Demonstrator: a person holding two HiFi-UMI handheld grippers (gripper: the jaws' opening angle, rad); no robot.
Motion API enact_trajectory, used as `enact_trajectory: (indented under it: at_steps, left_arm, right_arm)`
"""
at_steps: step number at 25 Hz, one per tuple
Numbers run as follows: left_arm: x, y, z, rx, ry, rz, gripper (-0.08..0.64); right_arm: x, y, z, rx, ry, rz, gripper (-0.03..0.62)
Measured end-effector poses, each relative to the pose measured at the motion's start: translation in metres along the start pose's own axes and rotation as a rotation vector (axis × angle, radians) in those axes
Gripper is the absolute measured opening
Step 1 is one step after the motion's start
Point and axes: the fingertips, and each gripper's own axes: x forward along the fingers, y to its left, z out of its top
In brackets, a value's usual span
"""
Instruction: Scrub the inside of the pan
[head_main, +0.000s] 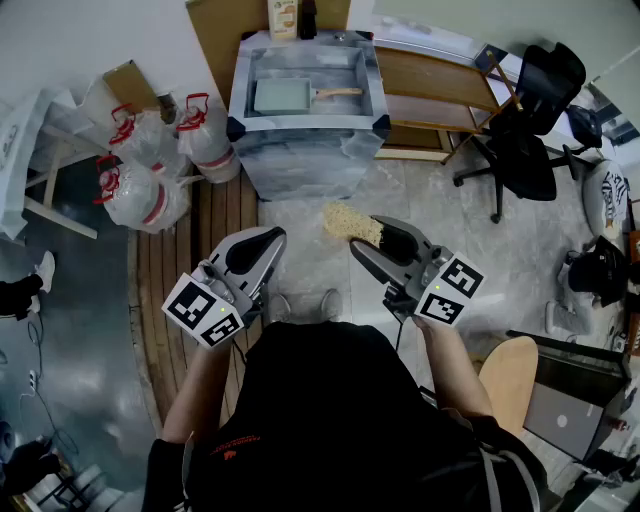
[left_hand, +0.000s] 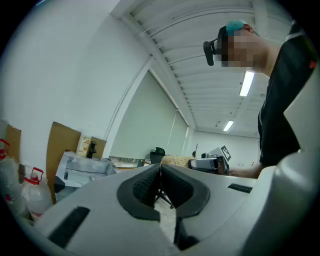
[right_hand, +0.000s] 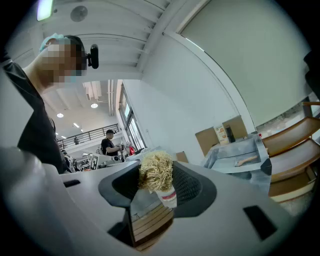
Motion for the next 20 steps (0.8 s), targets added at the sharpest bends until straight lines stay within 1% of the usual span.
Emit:
enact_trajectory:
  at_steps: [5, 12, 20]
  left_arm:
    - [0.008, 0.008, 0.001, -0.002, 0.004, -0.005, 0.023]
    - [0.019, 0.013, -0.004, -0.006, 0.016, -0.011, 0.023]
    - [0.04, 0.002, -0.01, 0.005, 0.022, -0.001, 0.023]
  right_arm:
    - [0.004, -0.009, 0.003, 0.003, 0.0, -0.002, 0.187]
    - [0.002, -0.026, 0.004, 0.011, -0.013, -0.026, 0.19]
    - [-0.018, -0.044, 0.005, 0.009, -0.008, -0.024, 0.19]
